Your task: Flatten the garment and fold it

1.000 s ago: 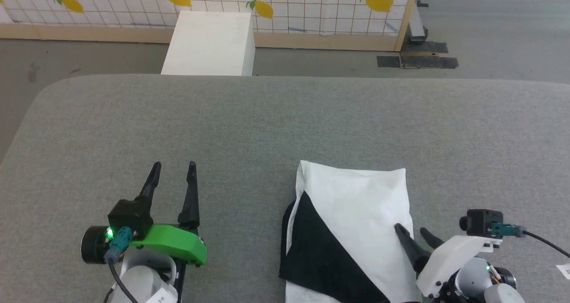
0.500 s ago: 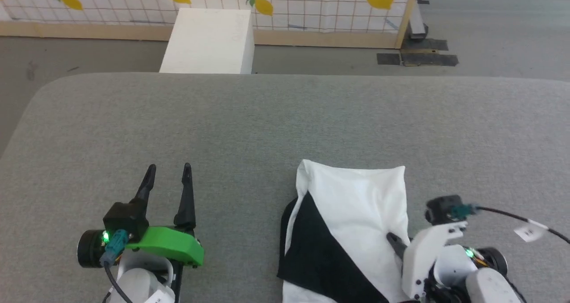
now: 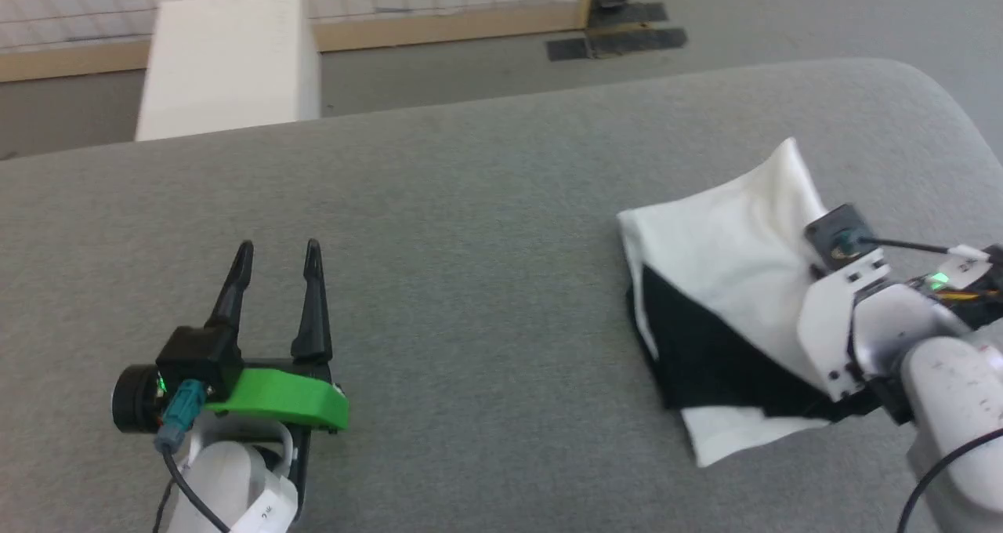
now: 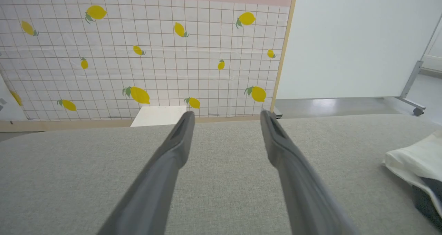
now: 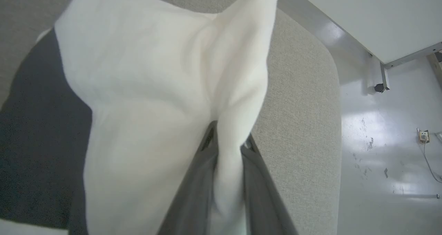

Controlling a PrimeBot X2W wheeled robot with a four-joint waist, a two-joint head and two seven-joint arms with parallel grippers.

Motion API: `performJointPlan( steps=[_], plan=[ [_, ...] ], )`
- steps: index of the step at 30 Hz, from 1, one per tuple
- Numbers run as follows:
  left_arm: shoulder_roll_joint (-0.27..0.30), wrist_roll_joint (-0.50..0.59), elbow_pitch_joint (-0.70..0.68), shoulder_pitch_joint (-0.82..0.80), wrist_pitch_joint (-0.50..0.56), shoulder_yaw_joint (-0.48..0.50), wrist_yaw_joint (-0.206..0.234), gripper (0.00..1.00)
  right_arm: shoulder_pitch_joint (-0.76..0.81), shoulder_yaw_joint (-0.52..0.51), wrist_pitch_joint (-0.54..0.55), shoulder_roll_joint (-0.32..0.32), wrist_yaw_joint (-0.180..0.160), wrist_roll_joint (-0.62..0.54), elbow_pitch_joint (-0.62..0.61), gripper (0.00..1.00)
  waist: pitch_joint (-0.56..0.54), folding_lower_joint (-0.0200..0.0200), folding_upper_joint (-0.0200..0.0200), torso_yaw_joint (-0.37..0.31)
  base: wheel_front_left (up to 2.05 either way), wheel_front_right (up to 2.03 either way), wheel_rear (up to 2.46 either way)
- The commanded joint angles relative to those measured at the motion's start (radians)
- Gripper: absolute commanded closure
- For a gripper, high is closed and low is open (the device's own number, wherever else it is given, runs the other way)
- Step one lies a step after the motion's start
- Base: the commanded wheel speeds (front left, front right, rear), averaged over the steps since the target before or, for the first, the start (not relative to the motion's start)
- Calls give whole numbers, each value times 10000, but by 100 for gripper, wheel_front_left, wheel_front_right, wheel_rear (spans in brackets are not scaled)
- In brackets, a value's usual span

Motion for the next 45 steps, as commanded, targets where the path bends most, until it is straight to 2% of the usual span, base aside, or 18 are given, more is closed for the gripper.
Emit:
performJointPlan(
  steps=[1,7,12,21,29,30,31,32,38,45],
  plan=[
    [101,172,-94,-275,-36,9,-11,0,-337,14,-167,-220,-19,-121,180,100,939,-1,0,-1125,0,0,0],
    [477,438,-467,-717,-31,-24,-48,0,-1634,-64,-1078,-889,-19,-551,1237,100,1896,-1,0,-2132,0,0,0],
    [717,552,-932,-1081,152,-143,-107,0,-2418,-926,-1821,-1050,-19,-1044,2168,100,2610,-1,0,-2456,0,0,0],
    [1232,778,-1799,-1453,675,-230,-167,0,-3487,-2580,-2876,-871,-19,-2277,3396,100,3490,-1,0,-2218,0,0,0],
    [1344,760,-2009,-1449,839,-278,-117,0,-4093,-3600,-3672,-472,-19,-3128,4269,100,3639,-1,0,-1721,0,0,0],
    [1339,746,-1982,-1436,823,-282,-106,0,-4106,-3690,-3729,-446,-19,-3225,4353,82,3593,-1,0,-1666,0,0,0],
    [1319,718,-1925,-1416,787,-290,-93,0,-4102,-3803,-3797,-423,-19,-3326,4458,35,3507,-1,0,-1592,0,0,0],
    [1295,700,-1873,-1393,748,-298,-75,0,-4094,-3883,-3871,-425,-19,-3388,4545,0,3416,-1,0,-1533,0,0,0],
    [984,491,-1233,-1056,389,-412,39,0,-3810,-4675,-4890,-391,-19,-3168,4586,0,2301,-1,0,-1088,0,0,0],
    [523,173,-388,-398,95,-554,149,0,-2623,-4726,-5911,-236,-19,-2197,3783,0,645,-1,0,-457,0,0,0]
  ],
)
